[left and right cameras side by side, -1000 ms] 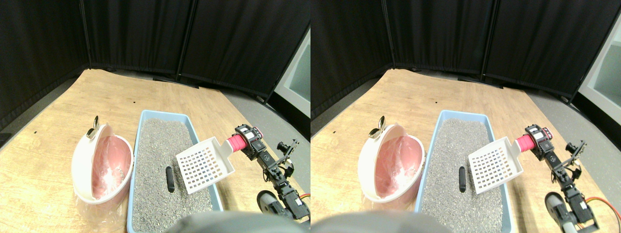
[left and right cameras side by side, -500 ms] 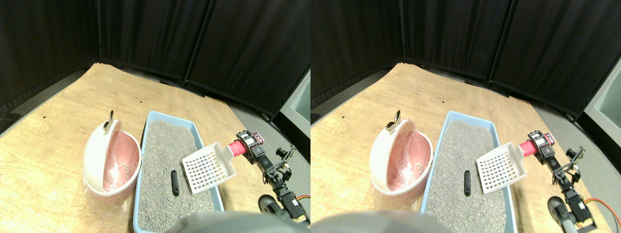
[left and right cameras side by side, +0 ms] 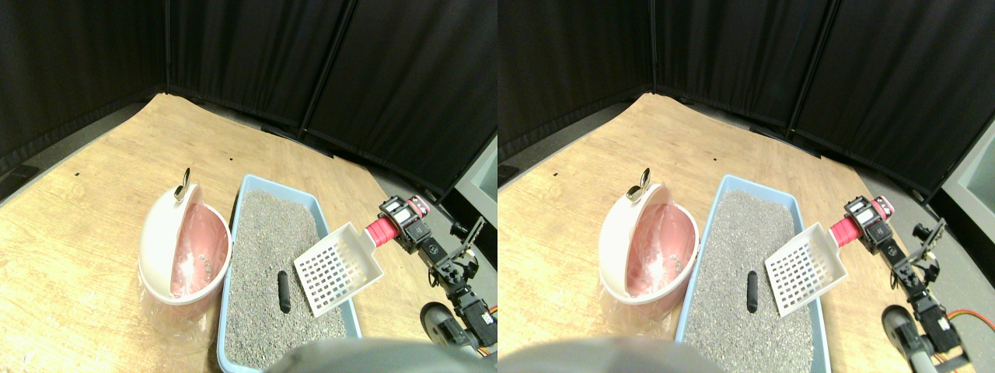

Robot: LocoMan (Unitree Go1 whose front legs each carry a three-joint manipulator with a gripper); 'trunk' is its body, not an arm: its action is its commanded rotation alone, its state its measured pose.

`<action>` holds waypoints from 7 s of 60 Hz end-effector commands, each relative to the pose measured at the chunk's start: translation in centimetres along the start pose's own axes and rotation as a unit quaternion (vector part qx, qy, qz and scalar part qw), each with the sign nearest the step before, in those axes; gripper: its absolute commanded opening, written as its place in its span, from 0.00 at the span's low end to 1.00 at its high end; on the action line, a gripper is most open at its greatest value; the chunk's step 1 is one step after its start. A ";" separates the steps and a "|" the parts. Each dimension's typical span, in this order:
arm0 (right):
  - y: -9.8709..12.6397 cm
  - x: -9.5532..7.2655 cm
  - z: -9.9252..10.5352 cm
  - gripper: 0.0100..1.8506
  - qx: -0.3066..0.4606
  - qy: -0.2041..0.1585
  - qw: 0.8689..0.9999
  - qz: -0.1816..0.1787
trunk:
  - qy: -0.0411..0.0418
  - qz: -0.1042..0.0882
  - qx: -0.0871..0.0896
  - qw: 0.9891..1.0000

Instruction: Scoop (unimanual)

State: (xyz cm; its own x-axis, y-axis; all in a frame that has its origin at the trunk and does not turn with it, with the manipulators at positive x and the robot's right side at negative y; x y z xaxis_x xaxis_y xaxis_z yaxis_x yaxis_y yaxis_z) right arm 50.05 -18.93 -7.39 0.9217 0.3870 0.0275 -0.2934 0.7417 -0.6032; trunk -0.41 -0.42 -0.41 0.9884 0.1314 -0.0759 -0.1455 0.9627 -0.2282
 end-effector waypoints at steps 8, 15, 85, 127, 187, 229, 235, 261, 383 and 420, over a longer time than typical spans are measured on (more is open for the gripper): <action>0.2 0.5 1.7 0.03 -0.026 0.001 1.000 -0.009 | 0.008 0.010 -0.012 1.000; 0.0 1.2 1.5 0.03 -0.036 -0.001 0.999 -0.003 | 0.009 0.010 -0.012 1.000; 9.2 0.7 -0.1 0.03 -0.005 -0.001 0.990 0.144 | 0.036 0.034 -0.037 0.998; 10.5 0.7 -1.3 0.03 0.070 0.033 0.993 0.093 | 0.032 0.037 -0.046 0.998; 5.3 -0.7 -3.6 0.03 0.478 -0.042 0.865 -0.144 | -0.001 0.017 -0.019 1.000; 5.3 0.6 -1.6 0.03 0.600 -0.045 0.787 -0.134 | -0.011 0.017 -0.022 1.000; 5.7 0.6 -1.9 0.03 0.612 -0.041 0.776 -0.146 | -0.012 0.018 -0.023 1.000; 5.3 0.6 -0.3 0.03 0.459 -0.039 0.880 -0.118 | -0.004 0.036 -0.032 0.999; 13.7 9.3 11.0 0.03 0.129 0.047 0.975 0.174 | -0.030 0.168 -0.144 0.975; 13.7 9.6 12.9 0.13 -0.079 -0.044 0.984 0.156 | -0.036 0.173 -0.148 0.973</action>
State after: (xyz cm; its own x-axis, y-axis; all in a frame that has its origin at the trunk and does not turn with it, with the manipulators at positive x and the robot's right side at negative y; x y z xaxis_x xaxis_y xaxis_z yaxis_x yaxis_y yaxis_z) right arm 51.76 1.53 -6.44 0.7756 0.5967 -0.2059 -0.5560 0.4914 -0.6703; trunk -0.53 -0.07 -0.37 0.9193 0.3760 -0.1165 -0.3908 0.8359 -0.3853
